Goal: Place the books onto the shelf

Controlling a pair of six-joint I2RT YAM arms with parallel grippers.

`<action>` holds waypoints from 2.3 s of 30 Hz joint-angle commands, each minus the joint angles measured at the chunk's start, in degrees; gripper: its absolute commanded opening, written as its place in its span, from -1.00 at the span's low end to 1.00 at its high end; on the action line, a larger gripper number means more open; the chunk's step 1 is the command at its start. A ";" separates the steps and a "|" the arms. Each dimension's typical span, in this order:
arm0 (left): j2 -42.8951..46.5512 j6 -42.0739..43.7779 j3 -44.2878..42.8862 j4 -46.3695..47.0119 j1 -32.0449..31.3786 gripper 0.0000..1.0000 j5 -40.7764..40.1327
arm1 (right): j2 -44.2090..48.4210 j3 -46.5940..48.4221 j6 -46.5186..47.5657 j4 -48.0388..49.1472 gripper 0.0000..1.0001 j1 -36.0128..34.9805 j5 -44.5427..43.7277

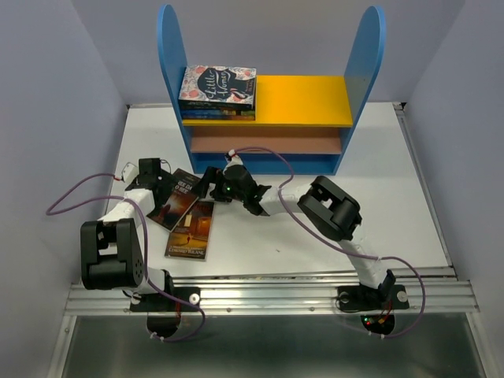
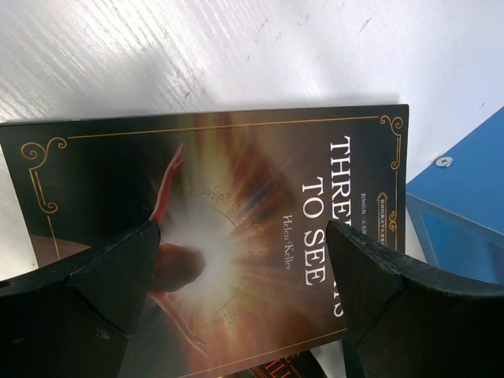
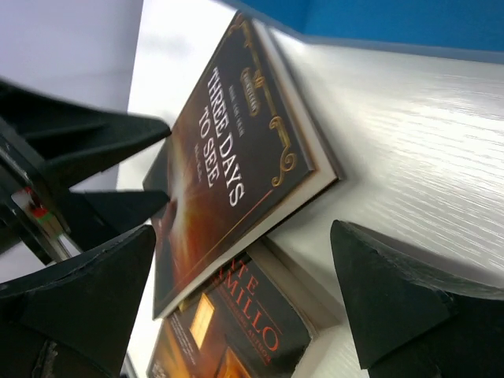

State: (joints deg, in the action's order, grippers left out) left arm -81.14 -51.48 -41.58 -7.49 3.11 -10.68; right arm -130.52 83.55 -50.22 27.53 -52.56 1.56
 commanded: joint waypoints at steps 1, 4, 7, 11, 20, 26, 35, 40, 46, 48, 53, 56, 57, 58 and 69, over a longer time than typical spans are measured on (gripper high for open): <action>1.16 0.24 0.89 -1.39 0.14 0.98 1.54 | 0.35 -2.77 -7.96 -8.72 1.00 0.70 -6.47; 1.69 -0.20 1.33 -1.13 0.14 0.98 1.98 | 1.50 -4.97 -9.81 -9.42 1.00 0.18 -7.97; 2.13 -0.20 1.77 -0.60 0.14 0.98 2.33 | -0.70 -2.26 -9.37 -9.68 1.00 0.17 -7.28; 2.39 -0.28 2.03 -0.43 0.14 0.98 2.59 | -2.90 0.99 -8.67 -9.95 1.00 -0.96 -8.41; 2.83 0.42 2.30 -0.25 0.14 0.98 3.21 | -6.67 6.00 -10.52 -10.57 0.98 -2.64 -10.88; 3.19 1.21 2.74 0.10 0.14 0.98 3.38 | -7.91 6.63 -9.02 -8.55 0.75 -2.64 -10.70; 1.43 2.44 2.73 1.42 0.14 0.98 5.58 | -8.87 4.70 -10.16 -3.99 0.14 -3.16 -12.19; 1.43 2.70 2.82 1.86 0.14 0.98 6.54 | -9.67 4.61 -8.67 -1.61 -0.13 -3.17 -12.90; 1.78 3.32 3.18 2.30 0.14 0.98 7.69 | -8.53 0.13 -7.18 8.93 -0.80 -3.69 -13.78; 2.57 3.32 3.44 2.04 0.14 0.98 7.86 | -8.18 -1.10 -6.21 11.74 -0.88 -4.22 -14.66; 6.52 3.49 2.92 -0.15 0.14 0.98 8.22 | -5.37 -5.32 -3.50 18.25 -0.99 -4.22 -14.40; 13.52 4.81 0.81 -3.22 0.05 0.98 9.27 | -0.19 -10.31 0.88 22.11 -0.99 -4.22 -14.57; 15.03 5.16 0.19 -4.02 -0.04 0.98 9.53 | 1.65 -11.73 2.30 22.48 -0.99 -4.22 -14.57; 16.70 5.51 -0.51 -4.81 -0.04 0.98 9.80 | 3.59 -13.31 3.88 23.09 -0.99 -4.22 -14.48; 31.48 13.78 -7.46 -2.98 -0.48 0.98 26.83 | 37.95 -29.76 17.52 7.63 -0.99 -1.68 -7.46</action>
State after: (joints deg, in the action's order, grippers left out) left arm -52.64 -41.80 -47.29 -13.50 2.98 6.11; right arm -103.72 55.92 -37.54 40.82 -56.10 -9.93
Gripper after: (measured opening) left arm 0.989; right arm 0.170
